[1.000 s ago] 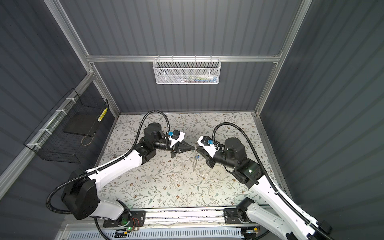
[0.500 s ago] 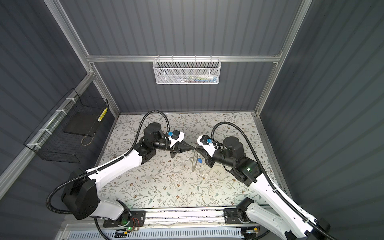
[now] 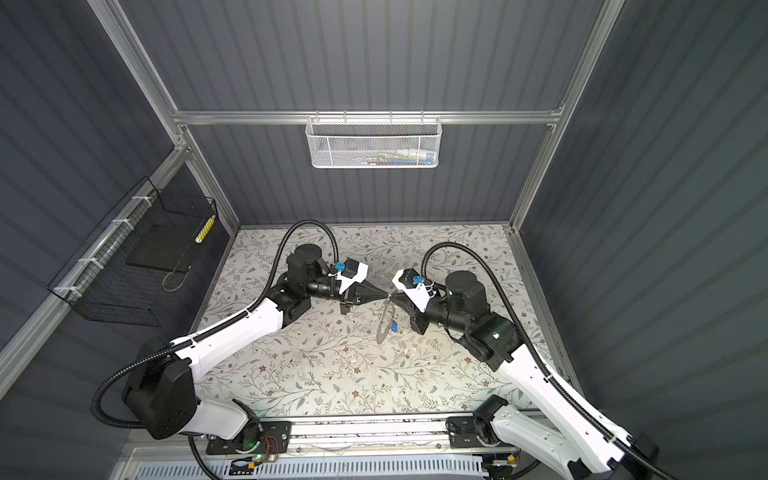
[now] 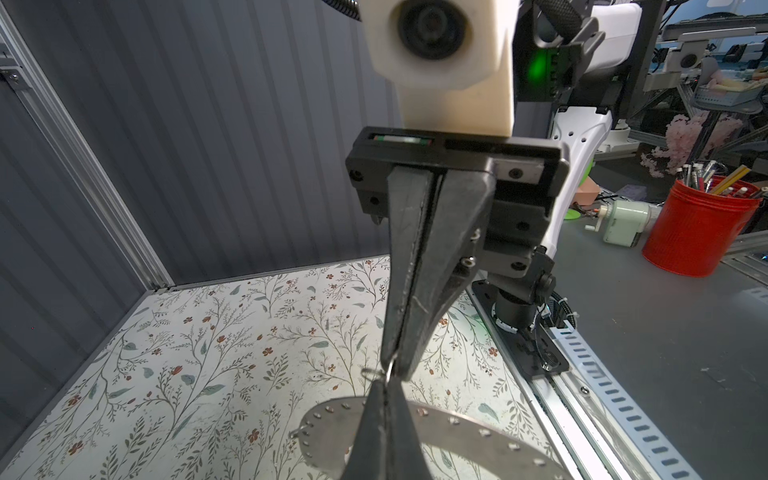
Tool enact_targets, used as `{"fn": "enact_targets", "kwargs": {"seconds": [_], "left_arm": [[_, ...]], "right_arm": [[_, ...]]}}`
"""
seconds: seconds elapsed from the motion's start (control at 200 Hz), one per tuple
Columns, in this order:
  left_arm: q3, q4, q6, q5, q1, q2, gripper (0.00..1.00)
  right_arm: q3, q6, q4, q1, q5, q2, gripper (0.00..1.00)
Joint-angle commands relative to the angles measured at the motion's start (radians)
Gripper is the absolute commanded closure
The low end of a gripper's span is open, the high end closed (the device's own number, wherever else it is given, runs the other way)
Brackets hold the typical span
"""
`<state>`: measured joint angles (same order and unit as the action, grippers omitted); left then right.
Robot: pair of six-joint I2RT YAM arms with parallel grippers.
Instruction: Put the keys on the keyring
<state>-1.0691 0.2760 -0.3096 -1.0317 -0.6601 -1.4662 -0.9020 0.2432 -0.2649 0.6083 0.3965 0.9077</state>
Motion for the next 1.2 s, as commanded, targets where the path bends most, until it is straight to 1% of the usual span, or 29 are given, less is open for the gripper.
{"fn": "enact_targets", "kwargs": {"seconds": [0.0,0.06,0.09,0.12,0.2,0.235,0.315,0.37,0.58,0.725,0.745,0.845,1.196], "left_arm": [[-0.062,-0.086,-0.078,-0.002,-0.003,0.019,1.0],[-0.081,-0.147,-0.118,0.014,-0.004,0.019,0.94],[-0.093,-0.182,-0.145,0.021,-0.003,0.02,0.87],[-0.103,-0.22,-0.174,0.032,-0.004,0.021,0.82],[-0.144,-0.339,-0.266,0.064,-0.004,0.022,0.74],[-0.167,-0.399,-0.317,0.081,-0.005,0.021,0.72],[-0.225,-0.532,-0.418,0.119,-0.014,0.007,0.72],[-0.254,-0.59,-0.469,0.146,-0.023,-0.001,0.71],[-0.318,-0.699,-0.567,0.232,-0.073,-0.03,0.7],[-0.335,-0.744,-0.594,0.274,-0.106,-0.045,0.7],[-0.37,-0.748,-0.595,0.282,-0.111,-0.045,0.7],[-0.388,-0.776,-0.611,0.312,-0.131,-0.052,0.7],[-0.424,-0.831,-0.638,0.344,-0.163,-0.08,0.71]], "right_arm": [[-0.036,-0.001,-0.018,-0.009,0.001,-0.007,1.0],[-0.041,0.004,-0.04,-0.012,-0.003,-0.01,1.0],[-0.044,0.008,-0.052,-0.013,-0.004,-0.012,1.0],[-0.048,0.012,-0.068,-0.016,-0.004,-0.013,1.0],[-0.069,0.029,-0.118,-0.023,0.003,-0.013,1.0],[-0.081,0.035,-0.167,-0.027,0.009,-0.011,1.0],[-0.11,0.051,-0.241,-0.036,0.023,-0.002,1.0],[-0.127,0.063,-0.283,-0.037,0.028,0.004,1.0],[-0.164,0.08,-0.355,-0.039,0.05,0.019,1.0],[-0.185,0.091,-0.391,-0.039,0.059,0.038,1.0],[-0.188,0.091,-0.395,-0.038,0.059,0.041,1.0],[-0.192,0.093,-0.398,-0.038,0.069,0.046,1.0],[-0.202,0.096,-0.4,-0.039,0.079,0.051,1.0]]}}
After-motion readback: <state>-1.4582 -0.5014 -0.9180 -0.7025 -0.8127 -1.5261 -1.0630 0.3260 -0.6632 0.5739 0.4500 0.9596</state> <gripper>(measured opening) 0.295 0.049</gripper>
